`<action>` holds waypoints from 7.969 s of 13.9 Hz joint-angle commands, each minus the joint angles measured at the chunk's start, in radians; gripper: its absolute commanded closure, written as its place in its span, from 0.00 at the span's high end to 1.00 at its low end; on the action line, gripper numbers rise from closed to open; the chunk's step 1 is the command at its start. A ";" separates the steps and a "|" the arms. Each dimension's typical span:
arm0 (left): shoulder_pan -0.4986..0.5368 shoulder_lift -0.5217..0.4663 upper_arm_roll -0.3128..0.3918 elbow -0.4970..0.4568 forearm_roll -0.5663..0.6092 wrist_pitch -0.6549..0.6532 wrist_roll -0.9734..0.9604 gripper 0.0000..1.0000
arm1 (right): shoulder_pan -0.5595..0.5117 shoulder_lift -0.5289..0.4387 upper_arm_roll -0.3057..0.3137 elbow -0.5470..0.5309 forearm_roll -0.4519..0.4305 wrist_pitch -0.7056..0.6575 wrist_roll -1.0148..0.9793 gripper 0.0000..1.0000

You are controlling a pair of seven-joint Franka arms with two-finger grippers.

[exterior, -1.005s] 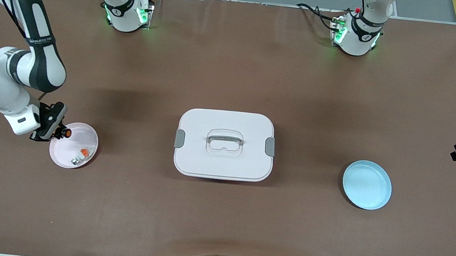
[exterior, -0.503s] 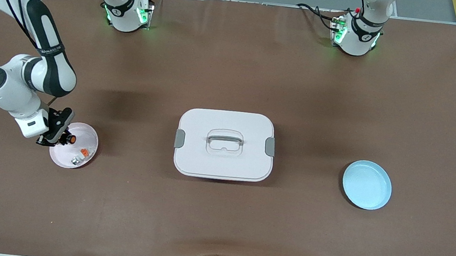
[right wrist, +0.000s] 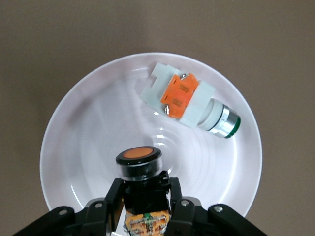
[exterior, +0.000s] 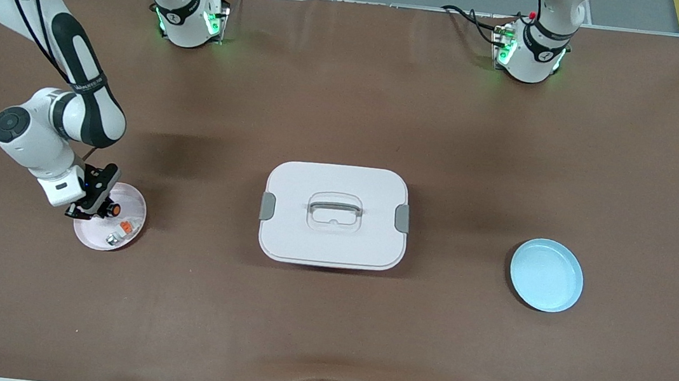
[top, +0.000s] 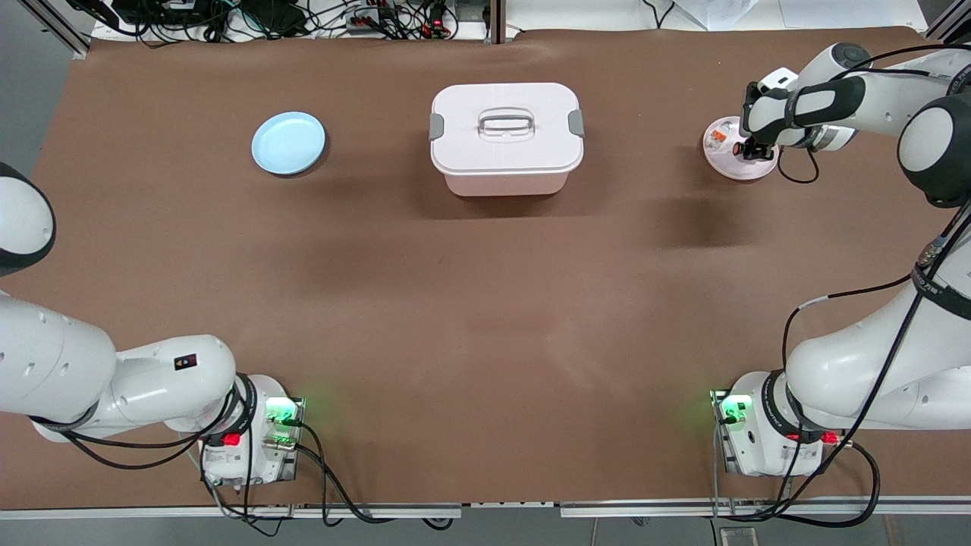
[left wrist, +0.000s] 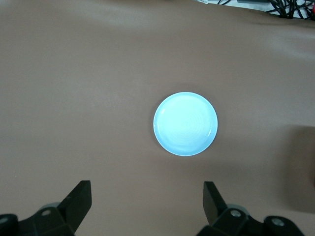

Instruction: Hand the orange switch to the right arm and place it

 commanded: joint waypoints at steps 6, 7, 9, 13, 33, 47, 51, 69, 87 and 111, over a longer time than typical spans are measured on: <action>-0.198 0.008 0.178 0.045 -0.050 -0.014 0.012 1.00 | 0.006 0.003 -0.017 0.001 -0.029 0.003 0.030 0.69; -0.198 0.030 0.180 0.083 -0.052 -0.015 0.011 1.00 | 0.009 0.004 -0.023 0.004 -0.029 -0.002 0.037 1.00; -0.221 0.060 0.189 0.112 -0.050 -0.015 0.008 1.00 | 0.010 0.005 -0.023 0.007 -0.029 -0.002 0.040 1.00; -0.253 0.084 0.207 0.143 -0.052 -0.012 0.003 1.00 | 0.008 -0.007 -0.027 0.017 -0.027 -0.047 0.063 1.00; -0.209 -0.039 0.103 0.045 -0.010 -0.004 0.026 1.00 | -0.050 -0.236 -0.025 0.553 -0.026 -1.134 0.867 1.00; -0.201 -0.035 0.106 0.093 -0.015 -0.121 0.005 1.00 | -0.026 -0.302 -0.022 0.650 -0.032 -1.290 1.271 1.00; -0.201 -0.036 0.108 0.129 -0.012 -0.125 0.008 1.00 | -0.039 -0.302 -0.027 0.742 -0.019 -1.312 1.300 1.00; -0.201 -0.025 0.102 0.135 -0.013 -0.267 0.005 1.00 | 0.013 -0.345 -0.008 0.804 0.016 -1.396 1.354 1.00; -0.201 -0.012 0.102 0.132 -0.013 -0.271 0.002 1.00 | 0.175 -0.403 -0.165 0.767 0.036 -1.395 1.437 1.00; -0.200 -0.005 0.102 0.134 -0.013 -0.273 0.000 1.00 | 0.083 -0.460 -0.068 0.684 -0.035 -1.350 1.411 1.00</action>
